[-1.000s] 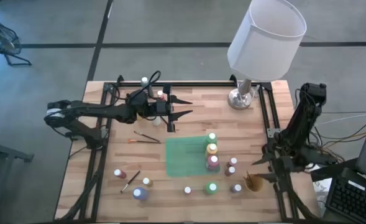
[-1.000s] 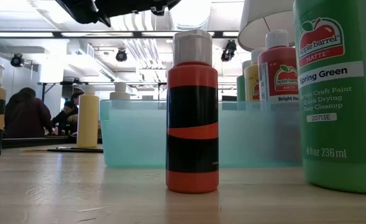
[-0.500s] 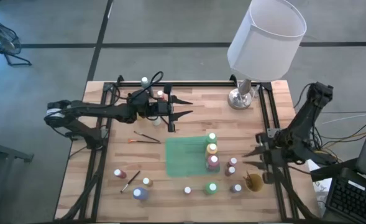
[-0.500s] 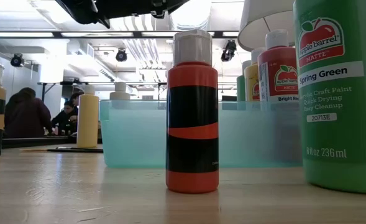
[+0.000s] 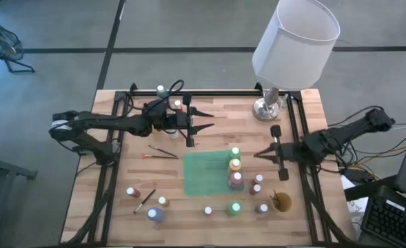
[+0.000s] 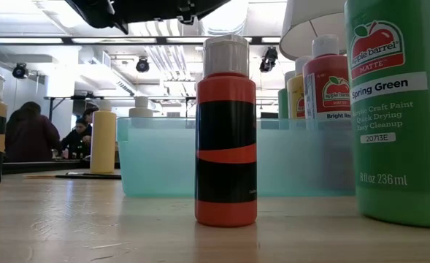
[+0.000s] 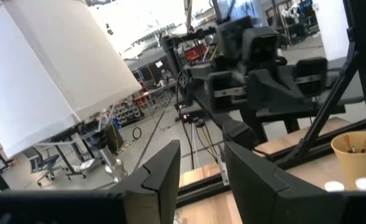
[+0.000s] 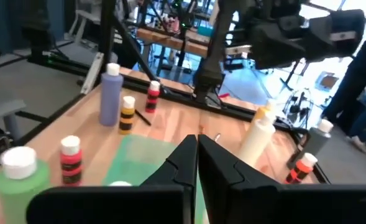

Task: Pick & Place Paint Supplies
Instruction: Put the orange paint bottle into the green bin

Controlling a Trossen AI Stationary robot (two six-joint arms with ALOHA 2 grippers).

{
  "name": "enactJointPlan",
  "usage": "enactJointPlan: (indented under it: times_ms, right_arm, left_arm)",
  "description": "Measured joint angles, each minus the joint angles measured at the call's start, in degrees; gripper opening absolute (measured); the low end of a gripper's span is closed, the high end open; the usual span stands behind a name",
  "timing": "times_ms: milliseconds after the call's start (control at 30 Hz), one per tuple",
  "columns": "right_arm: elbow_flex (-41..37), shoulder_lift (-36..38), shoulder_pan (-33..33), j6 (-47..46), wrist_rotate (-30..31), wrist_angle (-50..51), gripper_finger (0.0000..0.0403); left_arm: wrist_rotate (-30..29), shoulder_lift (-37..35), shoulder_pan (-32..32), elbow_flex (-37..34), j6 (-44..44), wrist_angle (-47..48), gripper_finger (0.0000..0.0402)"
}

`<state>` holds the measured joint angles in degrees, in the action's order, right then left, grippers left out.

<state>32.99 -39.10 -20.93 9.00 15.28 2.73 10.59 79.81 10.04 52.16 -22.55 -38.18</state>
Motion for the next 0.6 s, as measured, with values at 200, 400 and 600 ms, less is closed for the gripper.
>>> enactJointPlan:
  times_ms: [200, 400, 600]
  right_arm:
    - [-0.4, 1.6, 12.0, 0.2, -6.3, 1.4, 0.0008]
    - [-0.5, 4.7, 18.7, 1.1, -6.3, 8.2, 0.0008]
    - [-0.5, 7.8, 20.9, -1.1, -6.1, 12.5, 0.0008]
  left_arm:
    - [0.0, 0.0, 0.0, 0.0, -1.0, 3.1, 0.0133]
    - [-0.4, -0.6, 0.0, 0.0, -1.9, 7.1, 0.0133]
    - [-1.4, -0.9, 0.0, 0.0, -1.1, 8.4, 0.0133]
